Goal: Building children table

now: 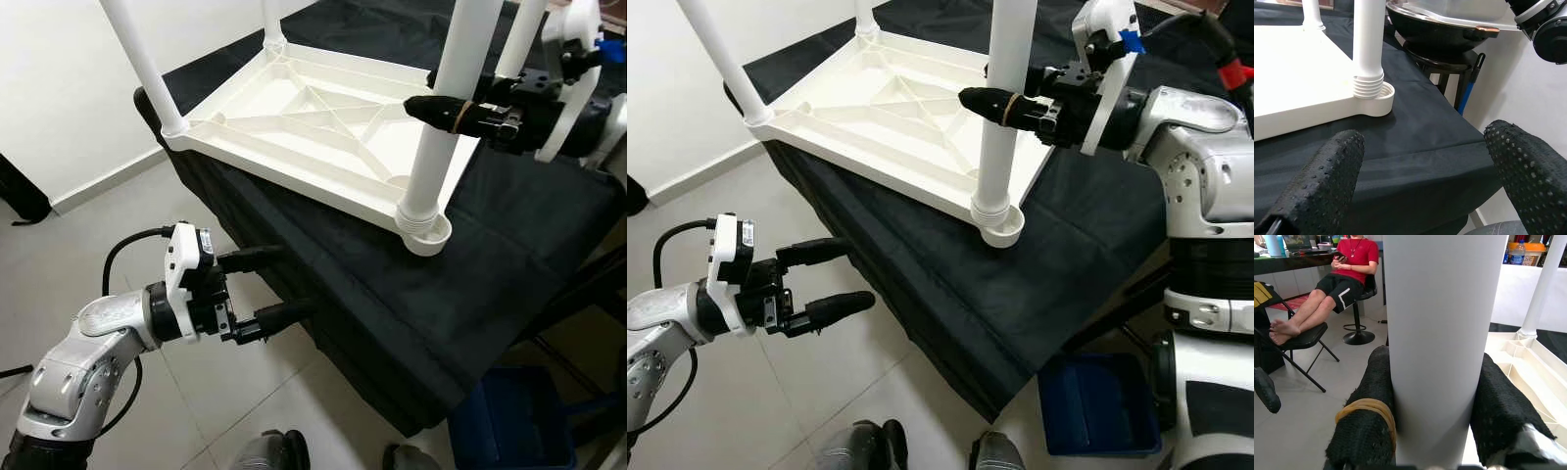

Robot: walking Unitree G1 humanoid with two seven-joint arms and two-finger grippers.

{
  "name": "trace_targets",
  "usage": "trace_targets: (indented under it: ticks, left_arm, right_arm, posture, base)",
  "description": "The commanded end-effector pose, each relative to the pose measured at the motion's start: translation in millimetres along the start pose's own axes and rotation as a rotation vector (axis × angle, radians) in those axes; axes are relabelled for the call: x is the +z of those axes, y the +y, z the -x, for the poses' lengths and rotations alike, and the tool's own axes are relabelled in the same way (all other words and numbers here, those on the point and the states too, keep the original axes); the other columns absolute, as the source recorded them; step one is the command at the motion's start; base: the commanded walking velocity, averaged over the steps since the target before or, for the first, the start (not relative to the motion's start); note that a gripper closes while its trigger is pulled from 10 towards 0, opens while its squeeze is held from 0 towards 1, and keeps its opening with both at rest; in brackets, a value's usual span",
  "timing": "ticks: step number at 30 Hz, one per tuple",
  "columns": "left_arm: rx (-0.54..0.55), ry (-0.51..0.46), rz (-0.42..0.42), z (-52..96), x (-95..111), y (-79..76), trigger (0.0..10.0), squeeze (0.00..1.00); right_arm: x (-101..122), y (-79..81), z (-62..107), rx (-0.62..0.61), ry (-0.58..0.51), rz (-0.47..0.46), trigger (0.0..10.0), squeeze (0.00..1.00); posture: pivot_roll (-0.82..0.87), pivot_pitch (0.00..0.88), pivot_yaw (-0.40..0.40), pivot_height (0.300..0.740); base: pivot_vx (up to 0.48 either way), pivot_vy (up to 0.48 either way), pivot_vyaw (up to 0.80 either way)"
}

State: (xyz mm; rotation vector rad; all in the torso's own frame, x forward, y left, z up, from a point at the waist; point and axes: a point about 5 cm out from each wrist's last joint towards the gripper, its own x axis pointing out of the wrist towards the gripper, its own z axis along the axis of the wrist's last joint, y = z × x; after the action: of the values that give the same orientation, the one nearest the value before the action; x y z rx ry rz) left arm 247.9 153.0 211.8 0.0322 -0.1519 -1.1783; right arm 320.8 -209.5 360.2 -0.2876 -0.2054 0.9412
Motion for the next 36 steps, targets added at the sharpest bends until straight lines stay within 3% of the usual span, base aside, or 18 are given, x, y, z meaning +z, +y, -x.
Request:
trace_targets:
  ticks: [1,36]
  left_arm:
    - [-0.006,0.021,0.005,-0.1,-3.0,-3.6,10.0,0.0]
    - [-0.018,0.011,0.0,-5.0,-1.7,-3.5,10.0,0.0]
  right_arm:
    - [-0.3,-0.4,3.1,-0.003,0.017,0.01,0.0,0.0]
    - [-2.4,9.1,13.9,0.047,0.039,-0.006,0.0,0.0]
  posture:
    - [-0.07,0.196,0.071,0.74]
    - [-0.06,0.197,0.071,0.74]
  base:
    - [0.0,0.0,0.0]
    - [0.0,0.0,0.0]
